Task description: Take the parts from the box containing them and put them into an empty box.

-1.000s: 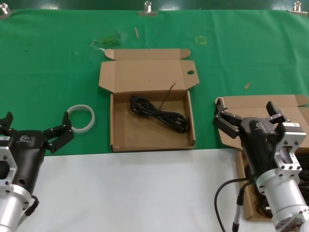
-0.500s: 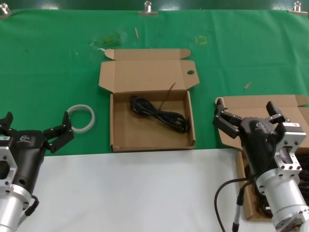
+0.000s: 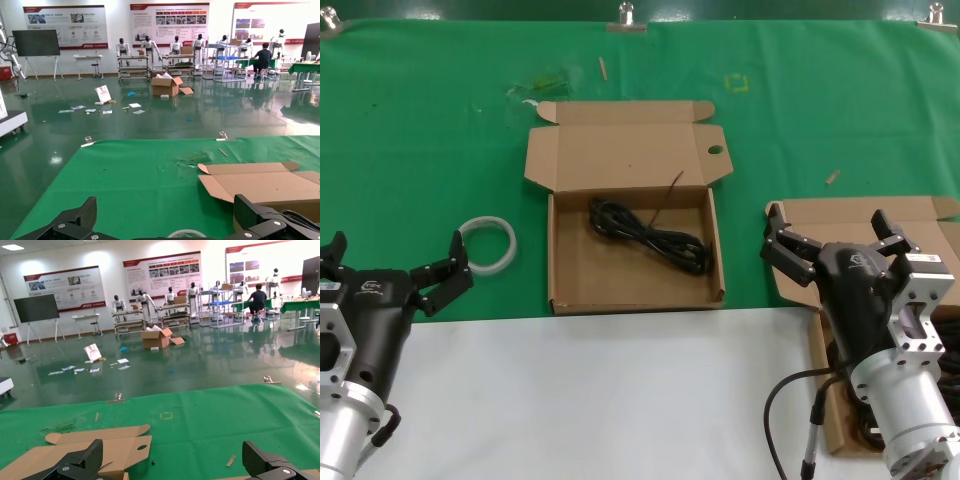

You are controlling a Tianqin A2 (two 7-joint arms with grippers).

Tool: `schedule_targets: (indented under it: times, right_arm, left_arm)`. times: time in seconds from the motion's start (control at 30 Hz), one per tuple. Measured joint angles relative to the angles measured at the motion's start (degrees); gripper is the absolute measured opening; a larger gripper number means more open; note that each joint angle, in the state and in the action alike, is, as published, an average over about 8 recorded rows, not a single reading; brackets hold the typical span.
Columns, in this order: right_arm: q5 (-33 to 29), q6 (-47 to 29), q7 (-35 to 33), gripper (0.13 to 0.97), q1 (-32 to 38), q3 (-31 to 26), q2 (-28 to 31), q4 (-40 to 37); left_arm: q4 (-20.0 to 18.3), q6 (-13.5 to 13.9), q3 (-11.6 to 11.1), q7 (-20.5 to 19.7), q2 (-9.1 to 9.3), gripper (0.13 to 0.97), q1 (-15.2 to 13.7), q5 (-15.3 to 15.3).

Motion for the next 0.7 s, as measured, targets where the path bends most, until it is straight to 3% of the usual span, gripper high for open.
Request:
schedule_targets:
  times: [0.7]
  right_arm:
    - [0.0,0.0,0.0,0.966,0.0,0.0,0.0,0.0]
  left_arm:
    - [0.0,0.0,0.0,0.0,0.00,0.965,0.0,0.0]
